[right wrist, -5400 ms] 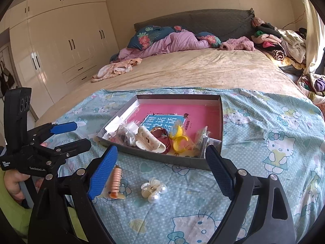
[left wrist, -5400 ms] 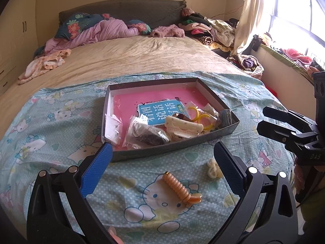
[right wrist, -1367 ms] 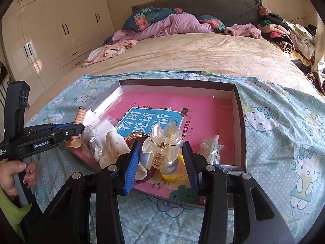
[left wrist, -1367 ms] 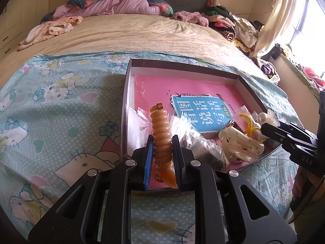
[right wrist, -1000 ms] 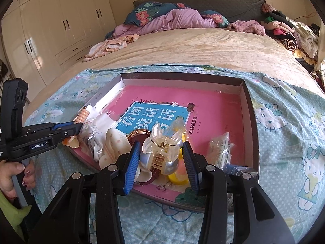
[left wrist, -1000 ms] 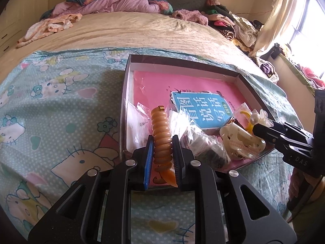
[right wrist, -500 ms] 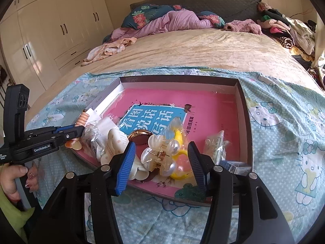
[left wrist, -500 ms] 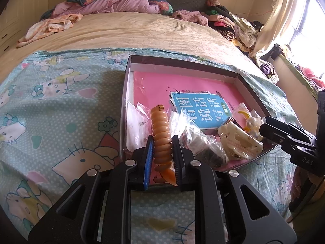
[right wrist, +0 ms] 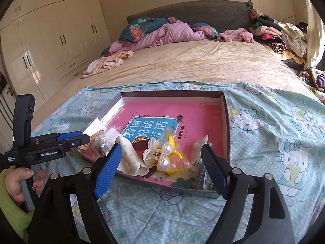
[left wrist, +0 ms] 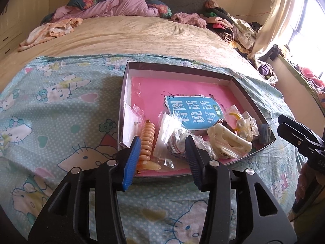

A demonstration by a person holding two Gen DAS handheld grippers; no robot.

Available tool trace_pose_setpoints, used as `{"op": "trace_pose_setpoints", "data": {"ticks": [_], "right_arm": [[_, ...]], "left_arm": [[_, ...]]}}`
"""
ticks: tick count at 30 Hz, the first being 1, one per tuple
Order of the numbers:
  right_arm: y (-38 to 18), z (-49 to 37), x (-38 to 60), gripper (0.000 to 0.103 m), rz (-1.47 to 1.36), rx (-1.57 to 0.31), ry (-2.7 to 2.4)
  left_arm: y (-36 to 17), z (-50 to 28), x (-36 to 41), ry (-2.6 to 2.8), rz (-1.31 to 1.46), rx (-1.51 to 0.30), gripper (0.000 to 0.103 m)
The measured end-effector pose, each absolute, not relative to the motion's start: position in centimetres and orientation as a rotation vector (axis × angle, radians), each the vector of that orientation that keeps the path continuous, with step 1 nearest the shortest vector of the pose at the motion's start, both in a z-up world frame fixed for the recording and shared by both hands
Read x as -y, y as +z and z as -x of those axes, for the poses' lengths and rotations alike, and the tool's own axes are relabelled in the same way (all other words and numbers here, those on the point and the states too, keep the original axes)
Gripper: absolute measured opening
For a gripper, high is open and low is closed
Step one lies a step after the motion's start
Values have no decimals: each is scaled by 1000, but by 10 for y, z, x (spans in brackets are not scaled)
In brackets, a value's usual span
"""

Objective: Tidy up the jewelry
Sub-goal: 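Open both tools to release the items and pull back from the box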

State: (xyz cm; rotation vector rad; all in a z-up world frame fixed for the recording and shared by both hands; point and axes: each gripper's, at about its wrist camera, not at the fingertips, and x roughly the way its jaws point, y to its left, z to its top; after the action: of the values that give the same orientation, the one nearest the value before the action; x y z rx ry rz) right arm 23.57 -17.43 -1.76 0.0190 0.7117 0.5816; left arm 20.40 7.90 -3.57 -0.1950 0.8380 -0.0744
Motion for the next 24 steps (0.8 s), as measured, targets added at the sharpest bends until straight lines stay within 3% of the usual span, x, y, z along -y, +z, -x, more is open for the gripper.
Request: {"op": "trace_pose_setpoints", "data": {"ticks": [9, 12, 15, 24], "right_arm": [[-2, -216, 182, 86, -18, -673, 584], [4, -210, 183, 87, -16, -661, 587], [8, -203, 184, 90, -10, -649, 587], [21, -183, 188, 97, -3, -615, 585]], "left_arm": [[-13, -188, -73, -78, 179, -793, 48], [-6, -182, -71, -74, 179, -779, 63], [-1, -175, -69, -75, 180, -768, 65], [12, -155, -62, -68, 180, -746, 93]]}}
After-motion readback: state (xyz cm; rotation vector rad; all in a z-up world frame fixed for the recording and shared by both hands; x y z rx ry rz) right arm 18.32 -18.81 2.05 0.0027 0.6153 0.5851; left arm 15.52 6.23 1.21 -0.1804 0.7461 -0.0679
